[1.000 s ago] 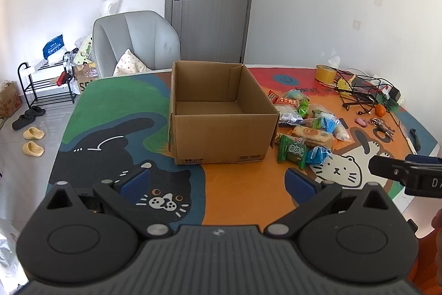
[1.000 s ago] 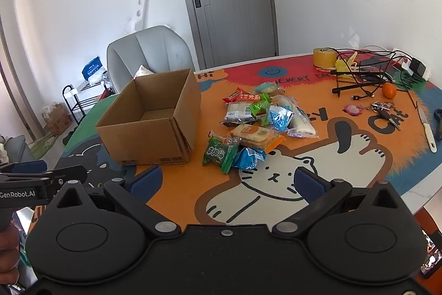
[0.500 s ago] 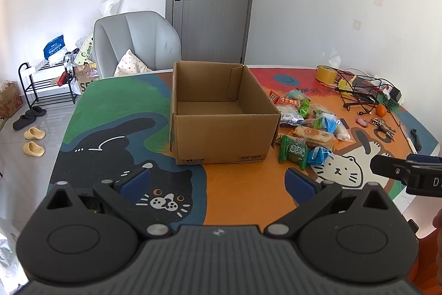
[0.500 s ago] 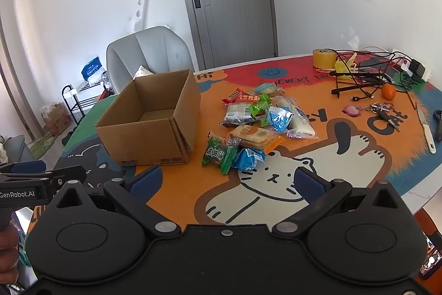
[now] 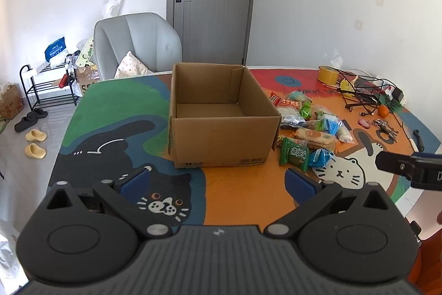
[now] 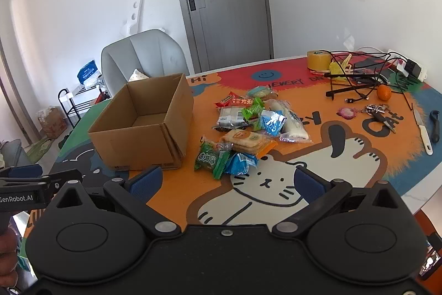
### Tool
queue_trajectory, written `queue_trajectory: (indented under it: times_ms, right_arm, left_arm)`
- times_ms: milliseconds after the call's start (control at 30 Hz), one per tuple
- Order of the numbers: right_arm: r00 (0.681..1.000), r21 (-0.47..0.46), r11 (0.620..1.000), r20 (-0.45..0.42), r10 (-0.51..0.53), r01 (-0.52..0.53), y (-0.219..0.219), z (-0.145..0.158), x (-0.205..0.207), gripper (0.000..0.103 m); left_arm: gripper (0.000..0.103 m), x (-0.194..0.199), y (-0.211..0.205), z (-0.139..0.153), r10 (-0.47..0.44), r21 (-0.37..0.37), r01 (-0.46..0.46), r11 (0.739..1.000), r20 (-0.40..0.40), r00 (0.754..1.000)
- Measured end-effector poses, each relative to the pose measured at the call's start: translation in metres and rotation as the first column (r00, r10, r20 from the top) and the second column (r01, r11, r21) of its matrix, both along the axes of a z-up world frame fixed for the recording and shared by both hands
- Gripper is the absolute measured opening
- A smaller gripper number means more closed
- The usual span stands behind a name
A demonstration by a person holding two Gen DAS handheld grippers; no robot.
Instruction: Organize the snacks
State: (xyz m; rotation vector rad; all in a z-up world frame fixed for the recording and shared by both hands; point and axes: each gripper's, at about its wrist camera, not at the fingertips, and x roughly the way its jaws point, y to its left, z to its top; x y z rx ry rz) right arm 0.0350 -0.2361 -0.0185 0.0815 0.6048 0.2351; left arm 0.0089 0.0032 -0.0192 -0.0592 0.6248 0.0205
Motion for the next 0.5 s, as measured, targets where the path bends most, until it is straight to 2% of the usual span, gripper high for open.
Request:
queue_trajectory:
  times_ms: [233, 500]
  right_arm:
    - [0.999, -0.012, 0.999, 0.005, -0.033, 0.033, -0.012, -0.003, 0.015, 0.103]
    - [0.999, -0.017, 0.999, -0.010, -0.048, 0.048, -0.027, -0.019, 0.034, 0.103]
  left_arm:
    - [0.103, 0.019, -0.012, -0.009, -0.023, 0.002, 0.023, 1.000, -0.027, 0.999]
    - [0.103, 0.041, -0.028, -0.014, -0.027, -0.006, 0.027, 1.000, -0.007, 1.000]
